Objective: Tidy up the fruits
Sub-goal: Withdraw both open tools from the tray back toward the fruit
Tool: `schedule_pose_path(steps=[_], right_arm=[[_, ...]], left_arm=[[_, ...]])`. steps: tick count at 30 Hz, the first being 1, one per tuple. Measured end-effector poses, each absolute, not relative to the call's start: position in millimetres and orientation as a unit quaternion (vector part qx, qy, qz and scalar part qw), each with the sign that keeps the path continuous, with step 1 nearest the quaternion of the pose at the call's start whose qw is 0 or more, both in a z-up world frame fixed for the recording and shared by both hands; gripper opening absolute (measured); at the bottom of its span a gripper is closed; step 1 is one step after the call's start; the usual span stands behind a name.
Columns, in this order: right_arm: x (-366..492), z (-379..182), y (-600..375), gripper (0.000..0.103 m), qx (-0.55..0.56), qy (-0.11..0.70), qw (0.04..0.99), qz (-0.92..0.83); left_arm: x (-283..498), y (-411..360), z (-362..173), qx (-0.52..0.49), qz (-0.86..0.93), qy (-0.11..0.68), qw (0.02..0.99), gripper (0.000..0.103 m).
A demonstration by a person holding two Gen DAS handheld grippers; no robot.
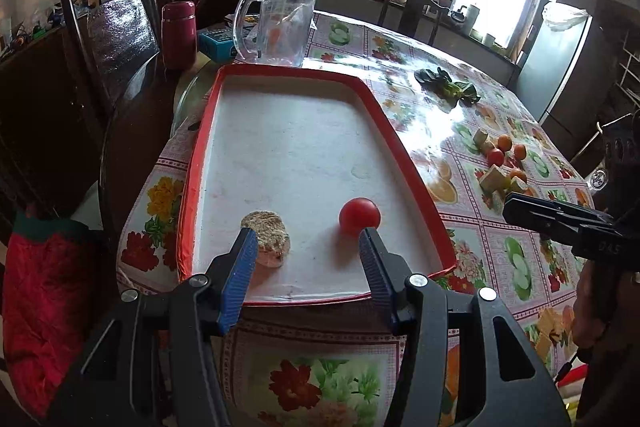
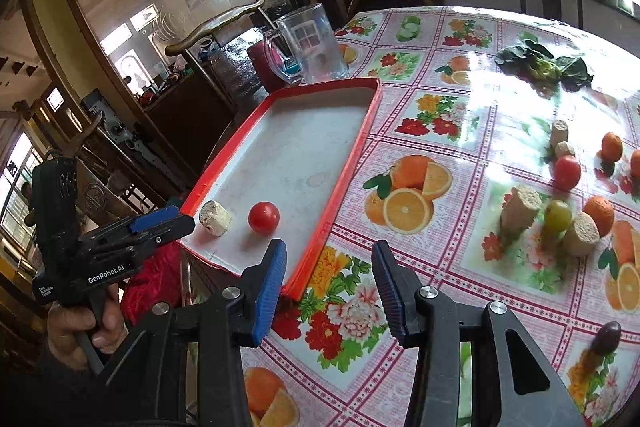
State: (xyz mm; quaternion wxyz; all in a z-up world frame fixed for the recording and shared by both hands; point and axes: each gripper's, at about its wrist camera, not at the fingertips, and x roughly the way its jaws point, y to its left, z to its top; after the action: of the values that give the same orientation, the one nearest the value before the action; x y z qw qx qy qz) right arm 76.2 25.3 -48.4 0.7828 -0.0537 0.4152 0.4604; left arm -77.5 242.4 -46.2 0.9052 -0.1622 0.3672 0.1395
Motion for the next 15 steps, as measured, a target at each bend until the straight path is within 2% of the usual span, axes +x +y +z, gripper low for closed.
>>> schedule_pose_path(steps=[15], right_arm=[[89,-50,-69,0.048,-0.011,0.420,0.824,0.381]], left_arm=[[-68,208,-39,-0.150,0.101,0.365,0.913,0.051]])
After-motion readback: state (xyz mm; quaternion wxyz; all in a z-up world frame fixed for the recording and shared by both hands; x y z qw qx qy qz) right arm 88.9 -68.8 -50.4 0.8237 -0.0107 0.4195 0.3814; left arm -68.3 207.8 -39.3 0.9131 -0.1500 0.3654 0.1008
